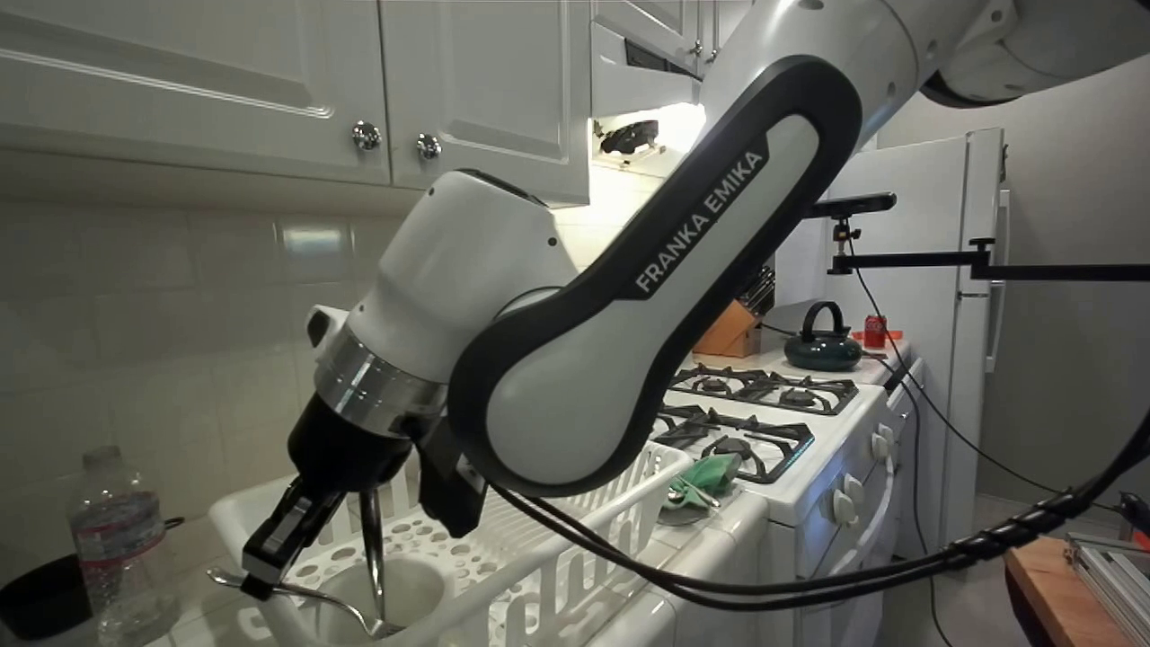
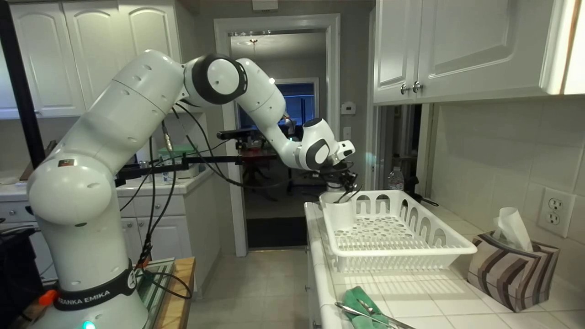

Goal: Place one silver fork on the dishrack.

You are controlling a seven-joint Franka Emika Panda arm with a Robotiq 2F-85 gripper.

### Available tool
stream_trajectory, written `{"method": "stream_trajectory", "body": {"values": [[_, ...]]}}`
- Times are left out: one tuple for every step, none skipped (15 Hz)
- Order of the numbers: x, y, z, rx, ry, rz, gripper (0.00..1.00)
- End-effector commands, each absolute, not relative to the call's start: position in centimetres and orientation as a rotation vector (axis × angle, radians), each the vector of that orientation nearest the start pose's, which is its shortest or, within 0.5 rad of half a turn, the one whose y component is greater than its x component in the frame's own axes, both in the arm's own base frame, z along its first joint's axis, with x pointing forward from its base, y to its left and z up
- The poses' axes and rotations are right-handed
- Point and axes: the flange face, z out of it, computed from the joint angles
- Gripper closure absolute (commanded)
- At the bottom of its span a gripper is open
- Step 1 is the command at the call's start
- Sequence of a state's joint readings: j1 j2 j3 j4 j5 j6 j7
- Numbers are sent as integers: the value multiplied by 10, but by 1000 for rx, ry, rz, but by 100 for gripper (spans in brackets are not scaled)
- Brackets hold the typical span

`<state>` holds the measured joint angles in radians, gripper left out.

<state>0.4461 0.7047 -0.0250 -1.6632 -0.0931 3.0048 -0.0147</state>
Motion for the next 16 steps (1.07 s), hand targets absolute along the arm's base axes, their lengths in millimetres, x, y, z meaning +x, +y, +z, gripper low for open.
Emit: {"method": "stream_trajectory", "body": {"values": [[668,309,266,-2818,-788,-937,97],[668,308,268,-2818,-786,-939,97],[670,306,272,-2817,-783,-947,100],[672,304,277,-2816,-774,-959,100],[673,300,282,-2820,-766,-960,100],[673,298,284,-2819,-758,-959,99],[673,296,284,-2822,-756,-957,100],[673,294,284,-2823,-756,-957,100],[672,293,282,-2825,-759,-951,99],[671,293,282,-2824,-757,-947,99],[671,293,284,-2822,-756,-946,99],[670,293,286,-2819,-752,-951,99],[669,293,288,-2816,-749,-954,99],[668,292,290,-2812,-746,-966,99],[667,292,292,-2808,-747,-971,99],[665,293,292,-2806,-760,-973,99]]}}
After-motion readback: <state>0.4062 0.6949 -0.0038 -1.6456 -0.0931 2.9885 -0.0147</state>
